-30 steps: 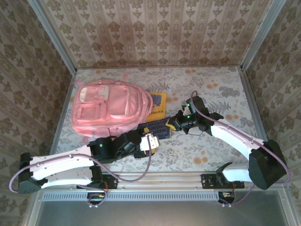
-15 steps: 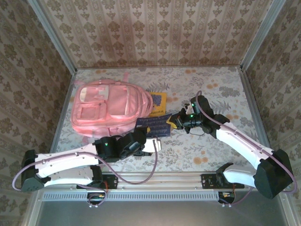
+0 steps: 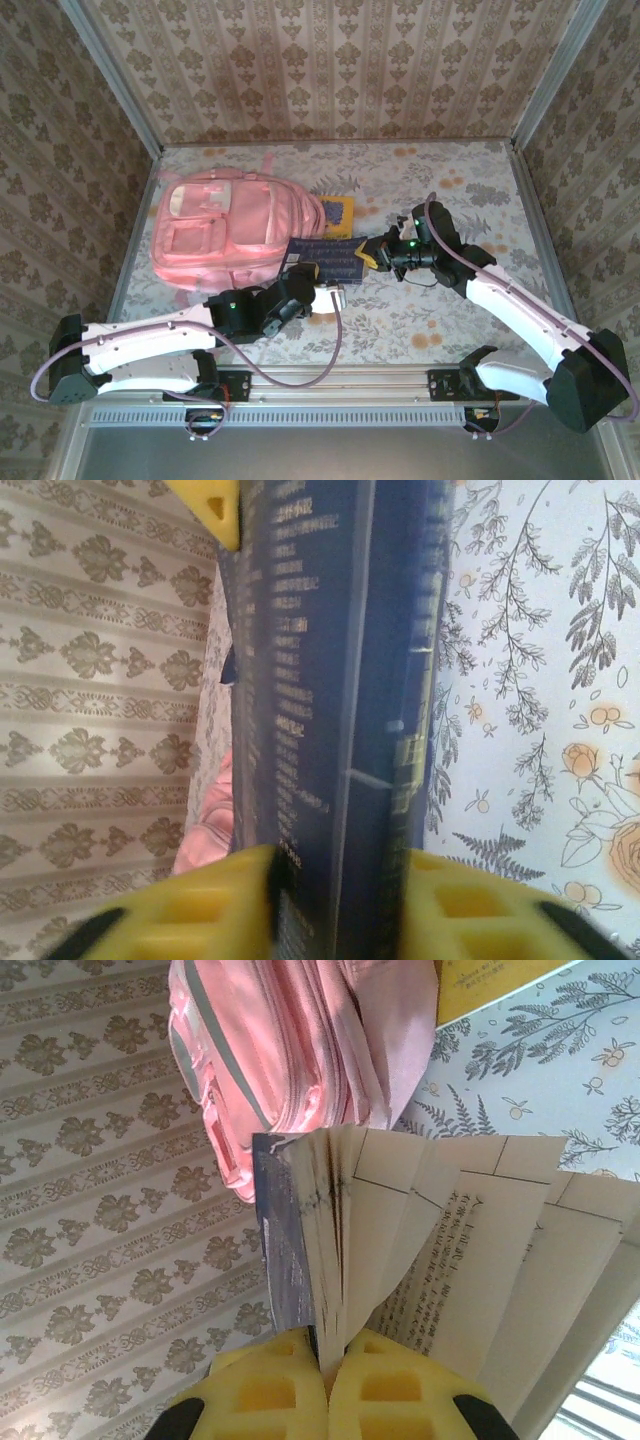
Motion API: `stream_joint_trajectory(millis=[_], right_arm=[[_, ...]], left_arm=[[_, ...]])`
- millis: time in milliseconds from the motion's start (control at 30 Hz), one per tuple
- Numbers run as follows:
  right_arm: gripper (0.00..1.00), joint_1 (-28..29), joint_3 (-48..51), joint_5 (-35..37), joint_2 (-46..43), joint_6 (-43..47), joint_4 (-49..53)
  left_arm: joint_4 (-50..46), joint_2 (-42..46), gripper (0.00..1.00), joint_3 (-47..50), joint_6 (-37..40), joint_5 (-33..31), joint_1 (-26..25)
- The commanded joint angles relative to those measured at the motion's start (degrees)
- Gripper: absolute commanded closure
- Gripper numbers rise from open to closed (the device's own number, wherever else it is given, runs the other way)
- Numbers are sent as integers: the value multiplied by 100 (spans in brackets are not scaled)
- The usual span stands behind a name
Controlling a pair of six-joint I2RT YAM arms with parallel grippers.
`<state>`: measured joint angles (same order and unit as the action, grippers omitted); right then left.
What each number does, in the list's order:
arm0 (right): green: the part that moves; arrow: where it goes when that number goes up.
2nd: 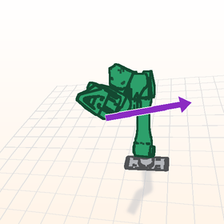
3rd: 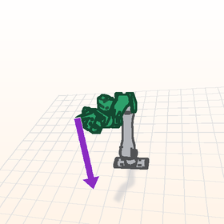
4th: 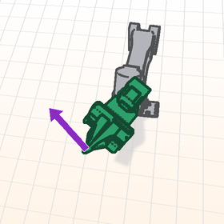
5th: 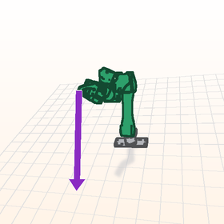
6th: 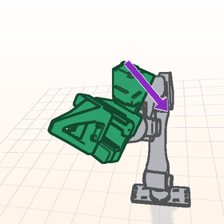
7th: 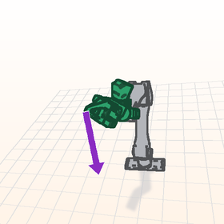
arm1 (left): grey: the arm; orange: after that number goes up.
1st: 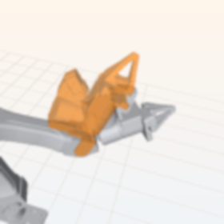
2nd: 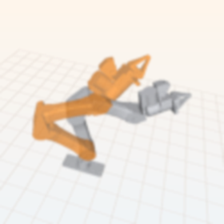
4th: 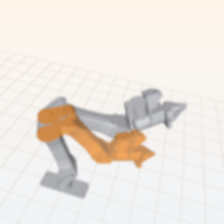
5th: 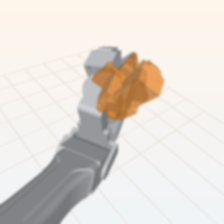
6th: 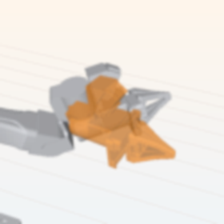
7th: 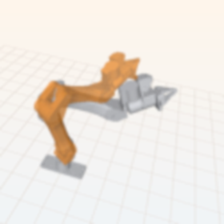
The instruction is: Pack books, pencil case, and school supplies into a backpack
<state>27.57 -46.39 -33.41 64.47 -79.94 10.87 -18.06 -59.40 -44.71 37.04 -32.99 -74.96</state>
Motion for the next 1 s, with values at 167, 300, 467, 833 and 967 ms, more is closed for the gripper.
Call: stream_joint_trajectory(millis=[167, 300, 467, 833, 967], right_arm=[[100, 5, 43, 8, -154, -207, -78], [71, -28, -26, 142, -195, -98, 101], [33, -307, -318, 511, -489, 527, 951], [22, -872, -480, 1813, -1685, 2491, 1962], [22, -872, -105, 2091, -2066, 2936, 1651]], left_arm=[[-122, 168, 100, -152, -55, 111, -1], [-151, 341, 100, -102, -206, 226, -1], [-294, 584, 100, -65, -323, 399, -1], [150, 1246, 100, 76, -1924, 1431, 498], [1243, 1659, 100, 527, -4461, 2459, 1317]])
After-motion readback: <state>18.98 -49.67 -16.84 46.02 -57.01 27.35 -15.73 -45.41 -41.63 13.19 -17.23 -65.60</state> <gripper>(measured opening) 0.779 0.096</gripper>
